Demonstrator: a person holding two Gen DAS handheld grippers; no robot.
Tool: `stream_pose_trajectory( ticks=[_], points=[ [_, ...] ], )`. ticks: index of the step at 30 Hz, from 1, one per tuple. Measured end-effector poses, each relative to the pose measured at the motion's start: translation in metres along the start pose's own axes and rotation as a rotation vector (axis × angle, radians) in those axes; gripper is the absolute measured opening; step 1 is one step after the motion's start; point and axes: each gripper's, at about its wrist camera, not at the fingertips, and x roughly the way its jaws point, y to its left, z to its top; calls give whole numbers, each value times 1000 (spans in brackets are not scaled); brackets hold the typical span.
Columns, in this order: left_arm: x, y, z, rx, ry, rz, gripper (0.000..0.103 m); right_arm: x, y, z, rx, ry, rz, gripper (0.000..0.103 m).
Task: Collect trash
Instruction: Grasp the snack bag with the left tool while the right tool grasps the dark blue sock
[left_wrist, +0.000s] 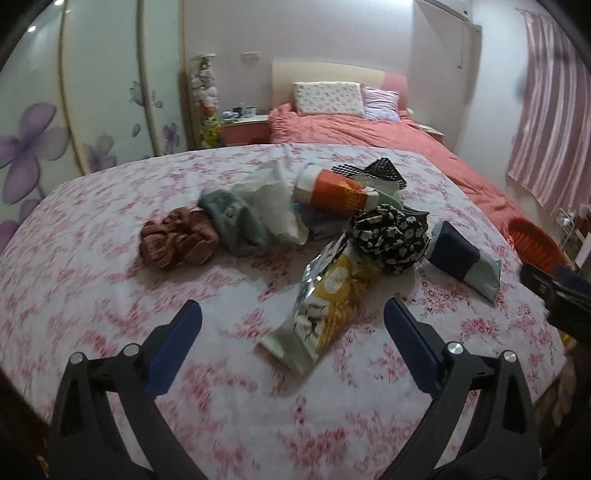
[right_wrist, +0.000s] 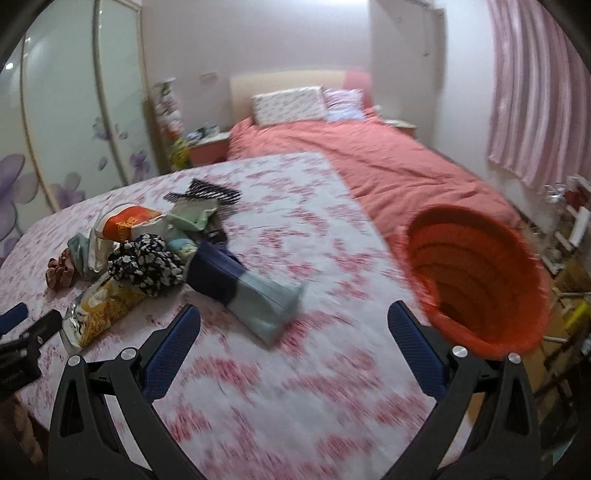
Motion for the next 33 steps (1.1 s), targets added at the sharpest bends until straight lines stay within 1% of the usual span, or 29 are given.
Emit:
stream_pose_trajectory(
  ticks=[2, 7, 11, 12, 13, 14, 15, 16, 17, 18, 19, 22, 27, 28, 30, 31, 32, 33],
  points=[
    [10, -3, 4, 24, 9, -9, 97, 15, 6, 4, -10, 27, 7, 99],
    [32, -9, 10, 68, 44, -27, 91, 40, 21, 12, -54, 72, 18, 99],
    [52, -12, 12, 72, 99, -55, 83, 56, 27, 15, -79, 115, 48, 97],
    [56, -12, 12, 70, 114, -65, 80, 59, 28, 14, -81, 128, 57, 93],
    [60, -13, 12, 67, 127, -75, 78, 62, 28, 13, -80, 155, 75, 86],
    [62, -14, 12, 65, 135, -84, 74, 64, 28, 12, -77, 171, 84, 82],
    [64, -14, 12, 59, 147, -99, 69, 66, 26, 10, -68, 196, 100, 75],
    [66, -15, 11, 46, 161, -132, 65, 66, 25, 8, -56, 203, 109, 70],
    [67, -15, 10, 37, 168, -159, 61, 63, 24, 6, -48, 199, 113, 69],
    [68, -15, 10, 28, 170, -184, 60, 61, 23, 5, -41, 199, 120, 63],
    [68, -16, 9, 28, 168, -190, 60, 60, 22, 5, -31, 201, 133, 60],
    [71, -19, 11, 30, 170, -184, 60, 59, 22, 5, -9, 196, 144, 59],
    [74, -25, 14, 19, 171, -185, 59, 67, 25, 7, -1, 182, 121, 59],
    [72, -26, 13, 22, 169, -184, 59, 67, 27, 7, 2, 179, 108, 57],
    [72, -31, 12, 38, 167, -183, 58, 67, 28, 6, -14, 170, 88, 49],
    [70, -33, 11, 45, 165, -182, 55, 67, 26, 5, -6, 165, 87, 45],
    [71, -34, 11, 50, 165, -180, 50, 66, 23, 5, 6, 164, 90, 43],
    [70, -35, 11, 54, 164, -179, 49, 65, 20, 5, 19, 164, 97, 41]
  ],
)
